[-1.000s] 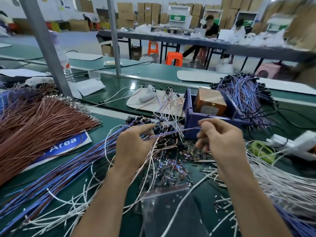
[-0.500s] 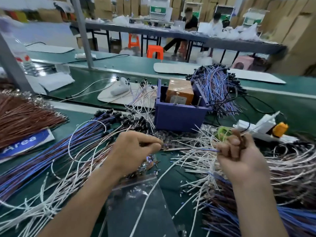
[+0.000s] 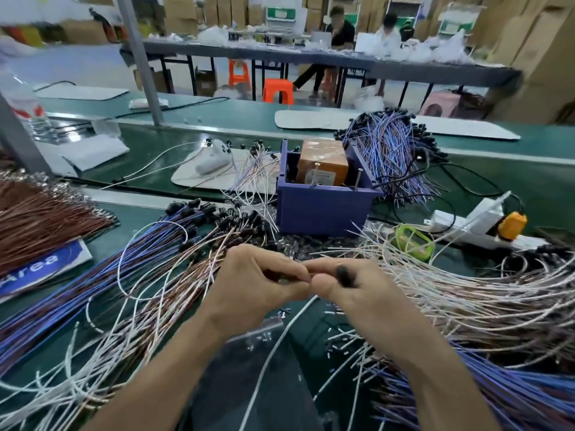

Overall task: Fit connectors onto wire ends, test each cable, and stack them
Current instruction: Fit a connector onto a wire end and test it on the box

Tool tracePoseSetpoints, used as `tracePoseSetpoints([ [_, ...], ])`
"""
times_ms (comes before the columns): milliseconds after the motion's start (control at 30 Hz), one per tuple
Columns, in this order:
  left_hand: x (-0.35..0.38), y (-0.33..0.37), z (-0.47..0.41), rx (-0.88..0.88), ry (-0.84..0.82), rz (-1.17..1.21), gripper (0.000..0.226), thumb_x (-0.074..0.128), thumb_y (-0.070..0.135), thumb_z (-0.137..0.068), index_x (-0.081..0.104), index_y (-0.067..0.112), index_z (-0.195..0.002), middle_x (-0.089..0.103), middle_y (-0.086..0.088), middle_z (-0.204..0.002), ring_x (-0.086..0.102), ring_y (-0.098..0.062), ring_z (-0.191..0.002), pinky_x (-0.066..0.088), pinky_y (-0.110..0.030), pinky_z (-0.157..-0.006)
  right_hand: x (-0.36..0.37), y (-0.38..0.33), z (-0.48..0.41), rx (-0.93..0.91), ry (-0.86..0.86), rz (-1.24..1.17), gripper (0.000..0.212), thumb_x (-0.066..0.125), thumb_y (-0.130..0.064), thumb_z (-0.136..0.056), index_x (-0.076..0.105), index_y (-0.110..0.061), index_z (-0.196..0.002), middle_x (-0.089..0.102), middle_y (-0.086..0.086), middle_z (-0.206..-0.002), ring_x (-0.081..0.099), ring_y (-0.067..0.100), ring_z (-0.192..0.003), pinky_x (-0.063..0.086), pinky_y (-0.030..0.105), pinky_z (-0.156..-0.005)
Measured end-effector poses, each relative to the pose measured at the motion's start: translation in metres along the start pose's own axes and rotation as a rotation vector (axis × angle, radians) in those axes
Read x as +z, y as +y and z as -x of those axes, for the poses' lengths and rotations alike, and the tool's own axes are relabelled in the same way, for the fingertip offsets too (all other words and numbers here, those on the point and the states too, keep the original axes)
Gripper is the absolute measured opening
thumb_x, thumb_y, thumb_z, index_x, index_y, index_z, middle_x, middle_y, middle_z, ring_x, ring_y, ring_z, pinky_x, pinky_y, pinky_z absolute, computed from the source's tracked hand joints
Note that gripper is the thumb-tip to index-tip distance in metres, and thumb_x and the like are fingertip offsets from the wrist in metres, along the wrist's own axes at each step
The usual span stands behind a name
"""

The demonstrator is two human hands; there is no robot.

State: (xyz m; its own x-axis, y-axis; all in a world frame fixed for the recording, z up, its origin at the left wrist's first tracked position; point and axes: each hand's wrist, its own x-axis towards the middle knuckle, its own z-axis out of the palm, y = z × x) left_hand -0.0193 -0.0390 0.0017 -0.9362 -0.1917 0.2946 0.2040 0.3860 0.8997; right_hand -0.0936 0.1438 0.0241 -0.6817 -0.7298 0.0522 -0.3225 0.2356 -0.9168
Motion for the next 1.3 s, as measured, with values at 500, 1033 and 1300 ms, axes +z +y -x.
tracePoseSetpoints([
  [500, -0.05, -0.018, -0.011, -0.178, 0.357, 0.186, 0.012, 0.088, 0.01, -0.072, 0.084, 0.019, -0.078, 0.076, -0.008, -0.068, 0.06, -0.009, -0.053, 0.048, -0.016, -0.052, -0.002, 0.009, -0.006, 0.157, 0.284, -0.285, 0.028, 0.066, -0.007, -0.095, 0.078, -0.012, -0.07, 0.044, -0.001, -0.044, 0.035, 0.009, -0.041, 0.029, 0.013, -0.043],
  [1033, 0.044, 0.027, -0.031, -0.305, 0.26, 0.439, 0.022, 0.075, 0.005, -0.089, 0.084, 0.02, -0.075, 0.08, -0.007, -0.081, 0.072, -0.01, -0.067, 0.054, -0.016, -0.063, 0.009, 0.003, -0.015, 0.213, 0.395, -0.569, 0.039, 0.058, -0.012, -0.101, 0.081, -0.022, -0.072, 0.066, 0.015, -0.063, 0.056, 0.015, -0.047, 0.042, 0.023, -0.046],
  [1300, 0.017, 0.015, -0.053, -0.493, 0.54, 0.856, 0.016, 0.07, 0.019, -0.091, 0.078, 0.011, -0.079, 0.077, -0.003, -0.076, 0.058, -0.007, -0.056, 0.047, -0.015, -0.052, 0.005, 0.013, -0.016, 0.228, 0.389, -0.505, 0.036, 0.06, -0.007, -0.099, 0.076, -0.011, -0.066, 0.05, 0.006, -0.048, 0.042, 0.011, -0.042, 0.034, 0.015, -0.043],
])
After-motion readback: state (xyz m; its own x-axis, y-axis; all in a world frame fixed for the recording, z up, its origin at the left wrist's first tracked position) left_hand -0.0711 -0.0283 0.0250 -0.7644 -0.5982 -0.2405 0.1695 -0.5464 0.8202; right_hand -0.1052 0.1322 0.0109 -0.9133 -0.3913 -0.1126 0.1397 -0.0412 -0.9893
